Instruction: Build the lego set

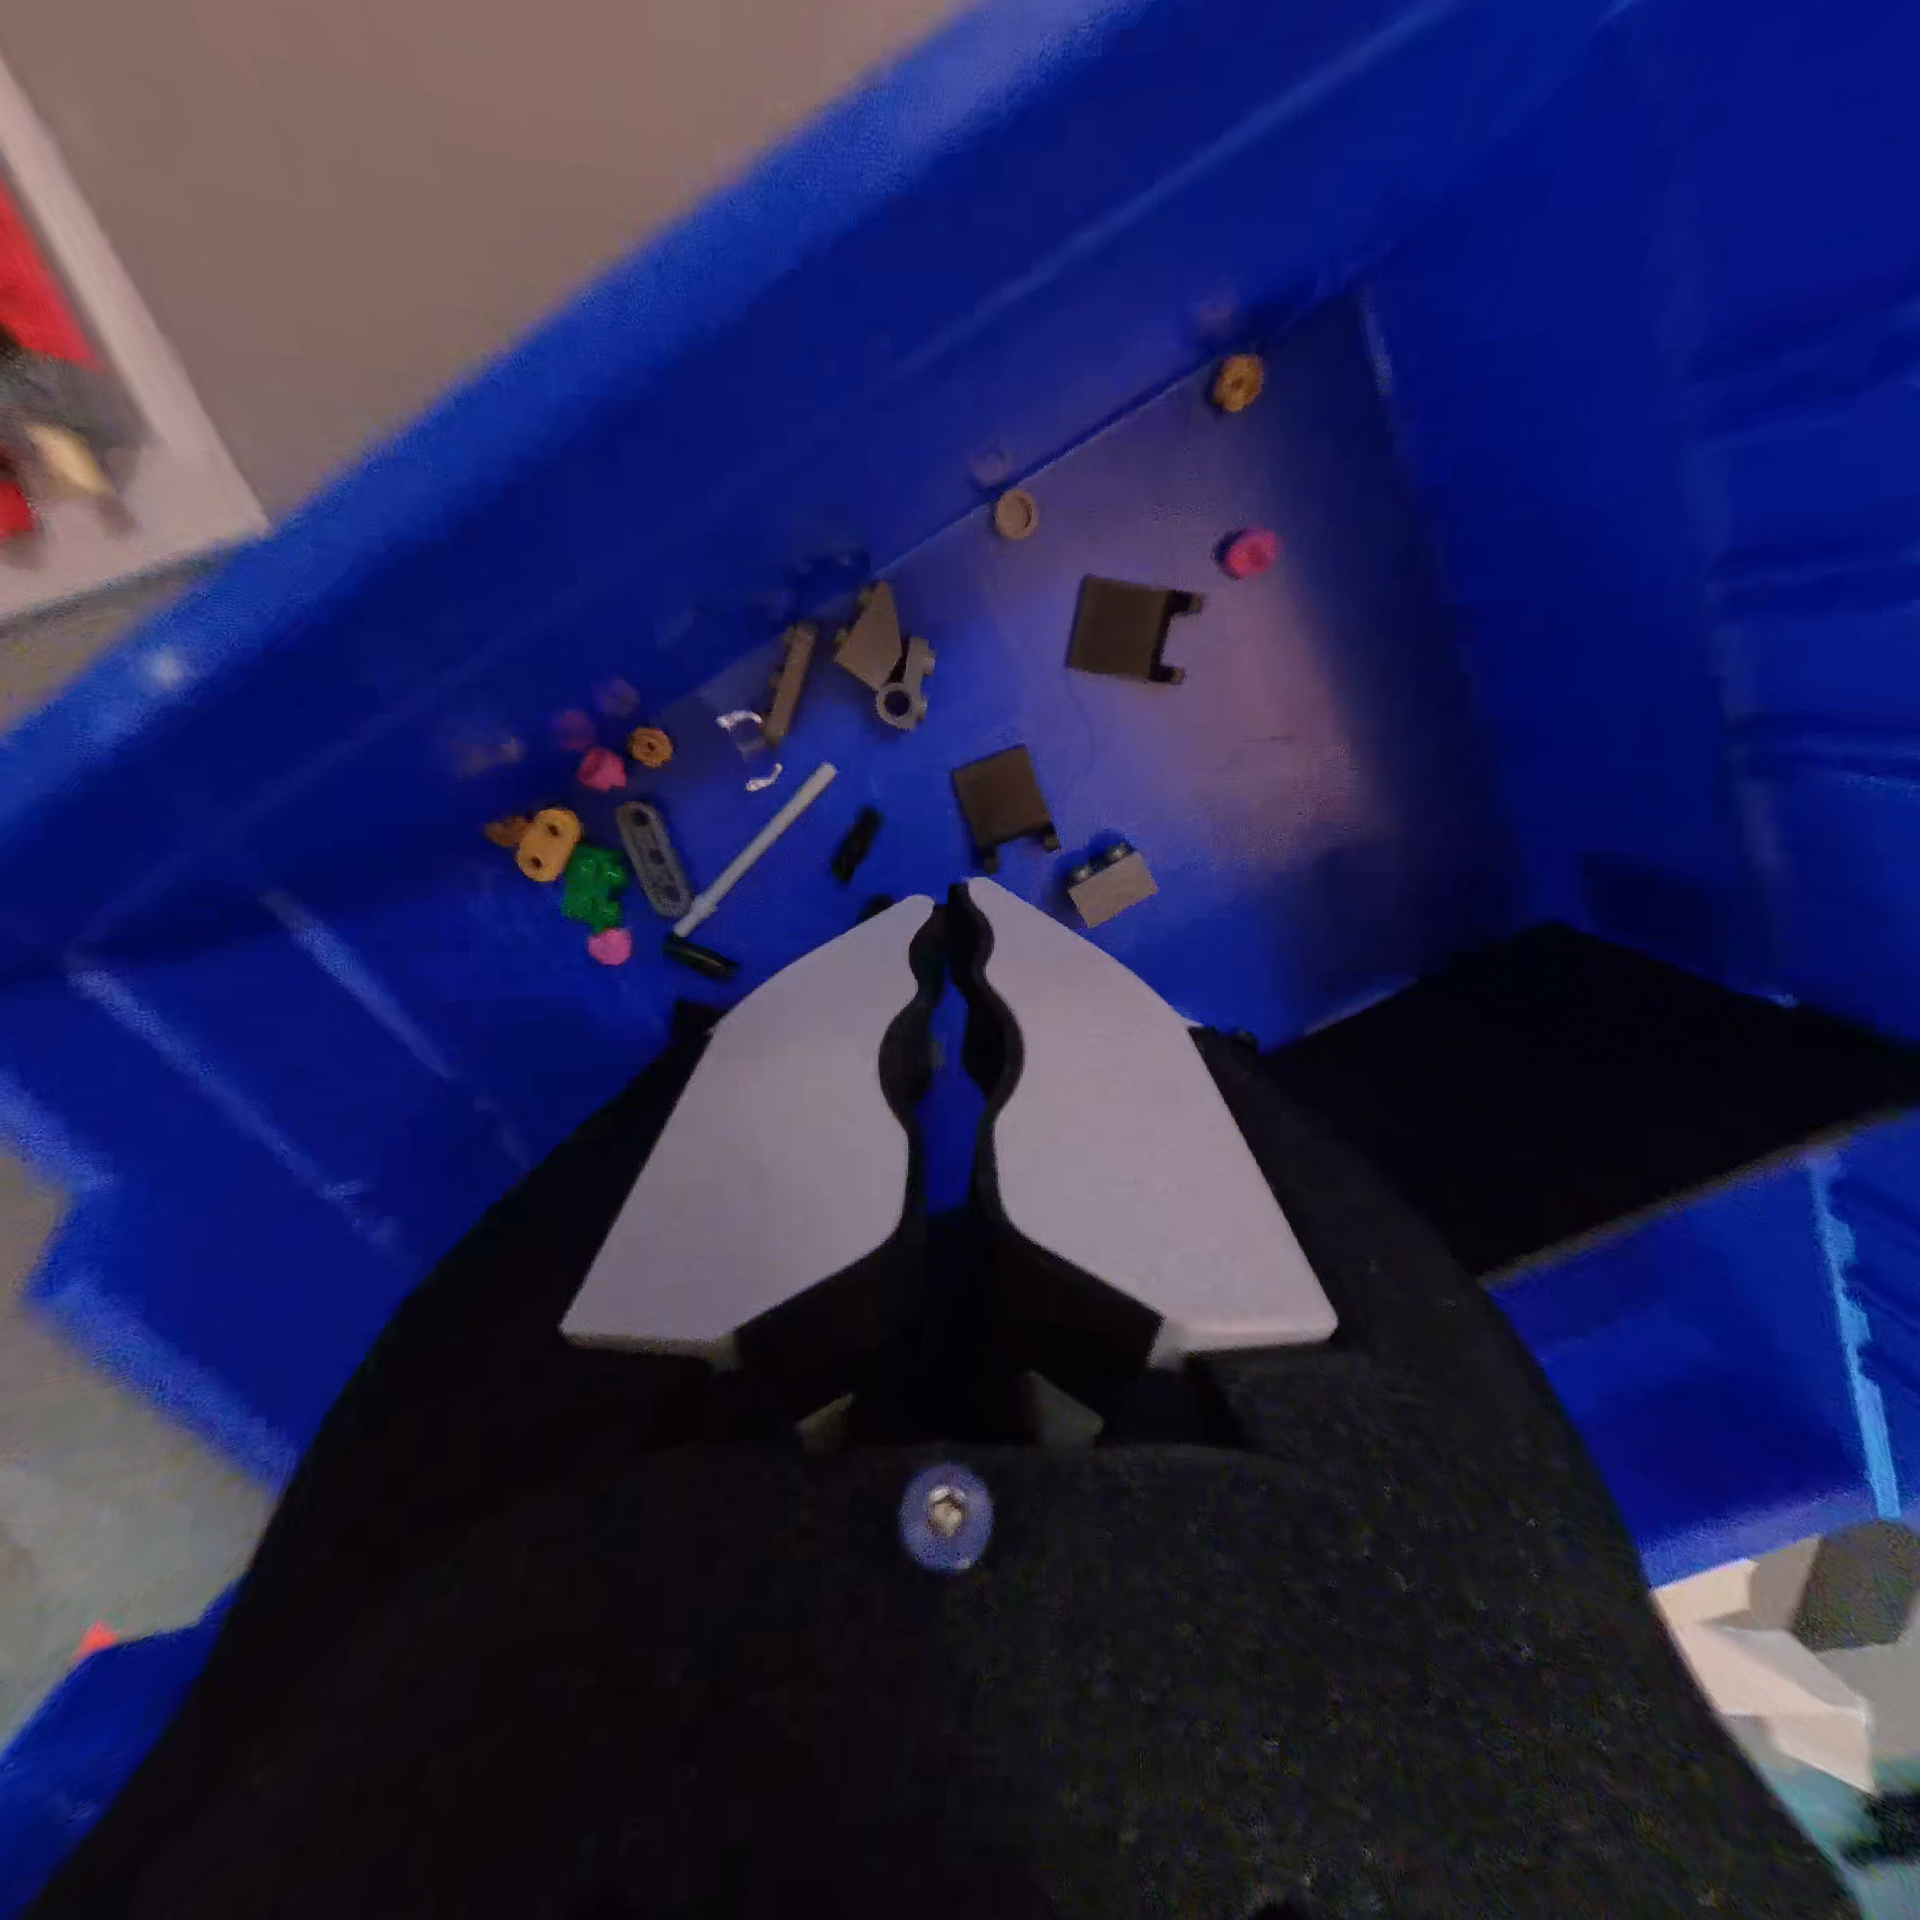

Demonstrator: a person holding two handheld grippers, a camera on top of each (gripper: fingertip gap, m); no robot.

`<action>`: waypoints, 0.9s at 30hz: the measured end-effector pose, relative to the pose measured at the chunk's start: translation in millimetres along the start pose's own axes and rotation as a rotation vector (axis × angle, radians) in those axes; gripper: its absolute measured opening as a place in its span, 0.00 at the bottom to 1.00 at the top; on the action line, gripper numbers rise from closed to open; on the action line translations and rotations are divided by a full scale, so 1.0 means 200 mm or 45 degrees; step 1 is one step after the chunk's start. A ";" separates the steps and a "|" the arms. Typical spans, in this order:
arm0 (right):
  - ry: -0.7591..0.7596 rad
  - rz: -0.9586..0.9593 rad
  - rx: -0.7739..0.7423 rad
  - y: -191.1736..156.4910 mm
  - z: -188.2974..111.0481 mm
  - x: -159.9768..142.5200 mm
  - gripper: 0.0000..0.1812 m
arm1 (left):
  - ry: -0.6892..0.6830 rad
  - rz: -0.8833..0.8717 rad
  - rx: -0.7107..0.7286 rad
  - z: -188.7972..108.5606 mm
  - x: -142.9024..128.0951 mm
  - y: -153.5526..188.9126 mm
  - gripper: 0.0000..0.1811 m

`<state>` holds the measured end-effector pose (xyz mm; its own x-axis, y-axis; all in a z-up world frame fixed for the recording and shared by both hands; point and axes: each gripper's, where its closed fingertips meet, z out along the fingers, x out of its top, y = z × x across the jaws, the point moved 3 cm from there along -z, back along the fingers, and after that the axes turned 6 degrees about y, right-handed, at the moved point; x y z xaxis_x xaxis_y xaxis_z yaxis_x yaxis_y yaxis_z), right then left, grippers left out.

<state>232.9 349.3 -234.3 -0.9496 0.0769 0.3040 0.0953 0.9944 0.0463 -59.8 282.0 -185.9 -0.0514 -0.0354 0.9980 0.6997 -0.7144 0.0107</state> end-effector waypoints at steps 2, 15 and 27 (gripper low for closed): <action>0.145 0.083 -0.016 -0.02 -0.11 0.04 0.00 | 0.003 0.012 -0.002 0.00 0.01 0.01 0.38; -0.250 -0.056 0.081 -0.09 0.04 -0.07 0.19 | 0.070 0.079 -0.026 -0.03 0.07 0.07 0.36; -0.321 -0.409 0.126 -0.07 0.12 -0.08 0.10 | 0.089 0.041 -0.040 -0.03 0.08 0.07 0.37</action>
<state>240.3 336.1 -263.0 -0.9709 -0.2349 0.0462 -0.2349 0.9720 0.0051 -55.0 267.8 -170.3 -0.0793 -0.1068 0.9911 0.6789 -0.7338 -0.0248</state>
